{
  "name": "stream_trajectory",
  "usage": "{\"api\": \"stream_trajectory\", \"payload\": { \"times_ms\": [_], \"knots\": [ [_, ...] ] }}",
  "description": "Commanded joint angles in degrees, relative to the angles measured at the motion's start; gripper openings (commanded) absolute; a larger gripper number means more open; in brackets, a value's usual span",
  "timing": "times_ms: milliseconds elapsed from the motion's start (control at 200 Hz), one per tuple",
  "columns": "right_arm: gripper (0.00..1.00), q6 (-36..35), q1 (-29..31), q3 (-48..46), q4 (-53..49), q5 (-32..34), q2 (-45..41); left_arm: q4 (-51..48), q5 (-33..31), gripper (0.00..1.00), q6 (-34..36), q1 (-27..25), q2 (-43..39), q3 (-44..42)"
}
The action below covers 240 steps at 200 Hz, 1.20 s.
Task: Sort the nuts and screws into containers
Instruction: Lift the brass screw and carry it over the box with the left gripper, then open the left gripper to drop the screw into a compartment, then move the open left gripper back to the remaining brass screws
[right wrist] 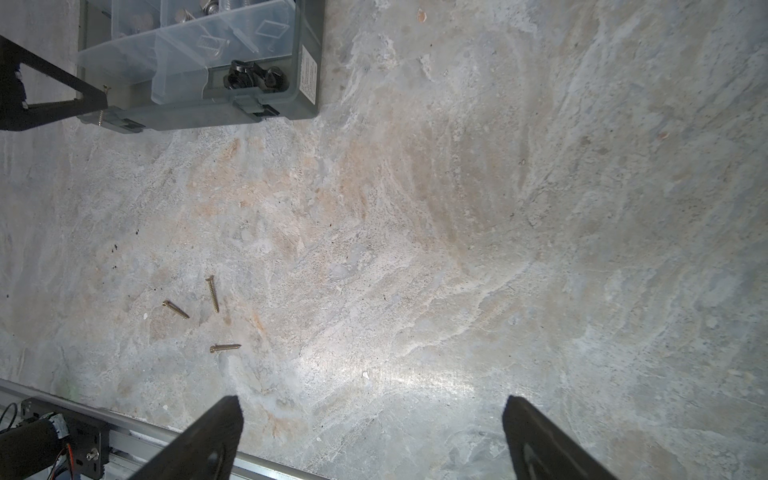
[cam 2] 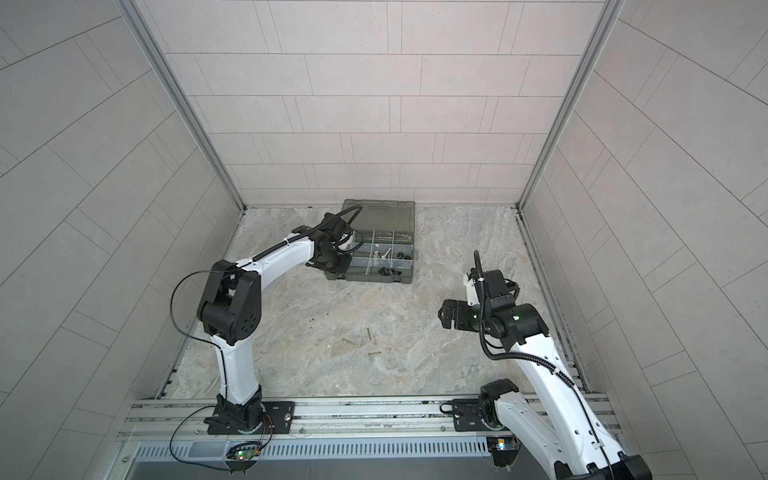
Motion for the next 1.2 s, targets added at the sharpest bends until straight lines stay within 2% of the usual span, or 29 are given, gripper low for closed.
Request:
{"api": "stream_trajectory", "payload": {
  "times_ms": [0, 385, 505, 560, 610, 721, 921, 1081, 1196],
  "knots": [
    [0.99, -0.65, -0.18, 0.88, -0.29, 0.53, -0.36, 0.46, -0.78, 0.00, 0.28, 0.46, 0.70, 2.10],
    [0.99, -0.72, -0.19, 0.88, -0.28, 0.72, 0.09, 0.02, -1.28, 0.00, 0.82, 0.80, 2.35, 3.98],
    [0.99, -0.75, -0.19, 0.83, -0.26, 0.72, 0.07, 0.11, -1.03, 0.11, 0.82, 0.84, 3.00, 4.66],
    [0.99, -0.73, -0.19, 0.79, -0.28, 0.77, 0.00, 0.24, -1.13, 0.22, 0.84, 0.88, 3.34, 5.04],
    [0.99, -0.72, -0.17, 0.78, -0.21, 0.77, -0.10, 0.28, -1.04, 0.27, 0.76, 0.88, 3.61, 5.37],
    [0.99, -0.69, -0.19, 0.79, -0.23, 0.84, -0.16, 0.29, -0.10, 0.31, 0.41, 0.88, 2.90, 5.52],
    [0.99, -0.72, -0.17, 0.79, -0.04, 1.27, -0.06, 3.91, 1.07, 0.29, -4.63, 0.24, -7.46, -2.25],
    [0.99, -0.73, -0.28, 0.95, -0.04, 1.39, -0.16, 7.77, 2.20, 0.35, -9.39, -1.38, -19.10, -13.54],
    [0.99, -0.69, -0.28, 0.83, 0.25, 1.46, -0.14, 11.90, 5.41, 0.40, -13.30, -3.08, -26.50, -22.66]
  ]
}}
